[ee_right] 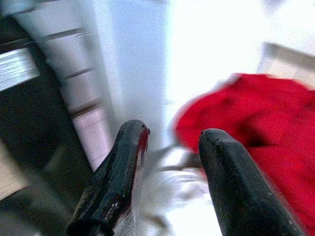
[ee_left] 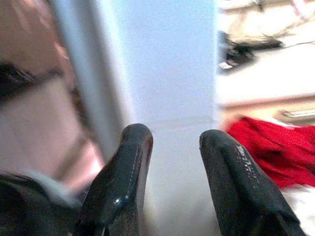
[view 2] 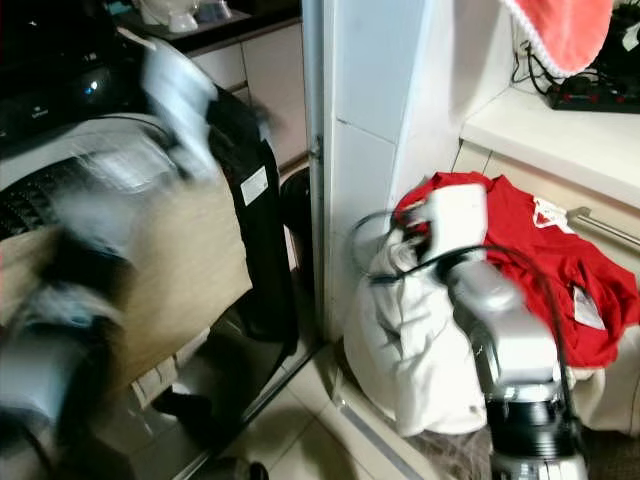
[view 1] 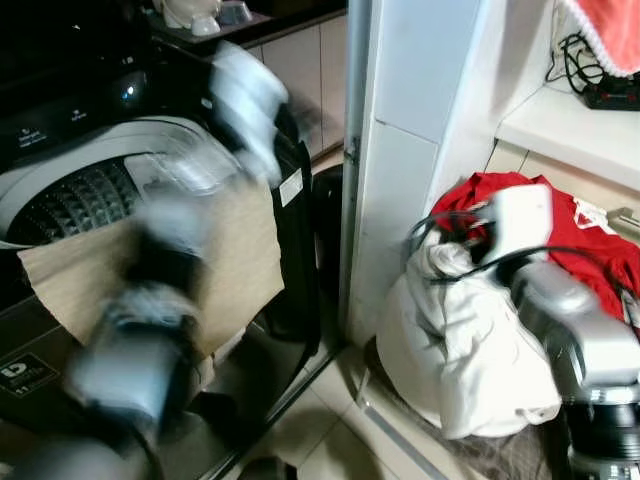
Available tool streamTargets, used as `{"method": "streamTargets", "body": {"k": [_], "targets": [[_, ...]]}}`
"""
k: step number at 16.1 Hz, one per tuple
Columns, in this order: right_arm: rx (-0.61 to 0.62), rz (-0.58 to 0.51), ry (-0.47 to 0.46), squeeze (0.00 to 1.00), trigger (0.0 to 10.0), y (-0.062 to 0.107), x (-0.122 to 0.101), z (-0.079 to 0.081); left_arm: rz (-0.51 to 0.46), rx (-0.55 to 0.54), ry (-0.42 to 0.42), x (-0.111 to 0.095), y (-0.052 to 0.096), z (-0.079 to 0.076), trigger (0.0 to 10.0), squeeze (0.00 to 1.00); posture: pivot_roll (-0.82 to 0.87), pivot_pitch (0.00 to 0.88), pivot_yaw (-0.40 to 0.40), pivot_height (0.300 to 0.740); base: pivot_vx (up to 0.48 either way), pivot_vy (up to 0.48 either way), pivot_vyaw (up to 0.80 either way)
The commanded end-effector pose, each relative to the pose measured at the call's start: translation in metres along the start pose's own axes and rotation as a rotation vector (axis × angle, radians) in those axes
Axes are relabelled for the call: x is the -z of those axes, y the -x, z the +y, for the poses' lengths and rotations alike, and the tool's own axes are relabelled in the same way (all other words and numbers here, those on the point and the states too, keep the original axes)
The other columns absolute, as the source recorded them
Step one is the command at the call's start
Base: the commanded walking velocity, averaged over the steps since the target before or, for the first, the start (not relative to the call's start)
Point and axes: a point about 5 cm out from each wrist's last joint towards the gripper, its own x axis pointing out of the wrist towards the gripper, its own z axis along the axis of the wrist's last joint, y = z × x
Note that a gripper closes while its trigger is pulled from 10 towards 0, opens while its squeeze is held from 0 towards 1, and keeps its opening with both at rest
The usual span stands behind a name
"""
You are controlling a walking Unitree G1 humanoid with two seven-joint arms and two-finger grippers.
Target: Clothes washing
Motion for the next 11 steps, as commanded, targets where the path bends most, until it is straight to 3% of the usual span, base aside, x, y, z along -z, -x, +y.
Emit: {"method": "streamTargets", "body": {"k": [1, 3, 6, 8, 11], "targets": [[0.028, -0.011, -0.028, 1.00, 10.0, -0.001, 0.000, -0.007, -0.035, -0.023, -0.043, -0.014, 0.002, 0.004, 10.0, 0.00, -0.07, 0.000, 0.085, 0.740, 0.000, 0.000, 0.00], [0.109, -0.014, -0.035, 1.00, 10.0, -0.018, 0.005, -0.032, -0.029, -0.001, -0.014, 0.010, 0.008, -0.022, 10.0, 0.00, -0.08, 0.000, 0.091, 0.740, 0.000, 0.000, 0.00], [0.181, -0.008, -0.051, 1.00, 10.0, -0.034, 0.007, -0.062, 0.021, 0.030, -0.054, 0.020, 0.029, -0.036, 10.0, 0.00, -0.07, 0.000, 0.098, 0.740, 0.000, 0.000, 0.00], [0.196, 0.023, -0.082, 1.00, 10.0, -0.040, 0.011, -0.073, 0.069, 0.070, -0.061, 0.026, 0.041, -0.042, 10.0, 0.00, -0.04, 0.000, 0.103, 0.740, 0.000, 0.000, 0.00], [0.245, 0.164, -0.034, 1.00, 10.0, -0.044, 0.025, -0.096, 0.196, 0.262, -0.061, 0.035, 0.073, -0.064, 10.0, 0.00, 0.00, 0.041, 0.108, 0.740, 0.000, 0.000, 0.00]]}}
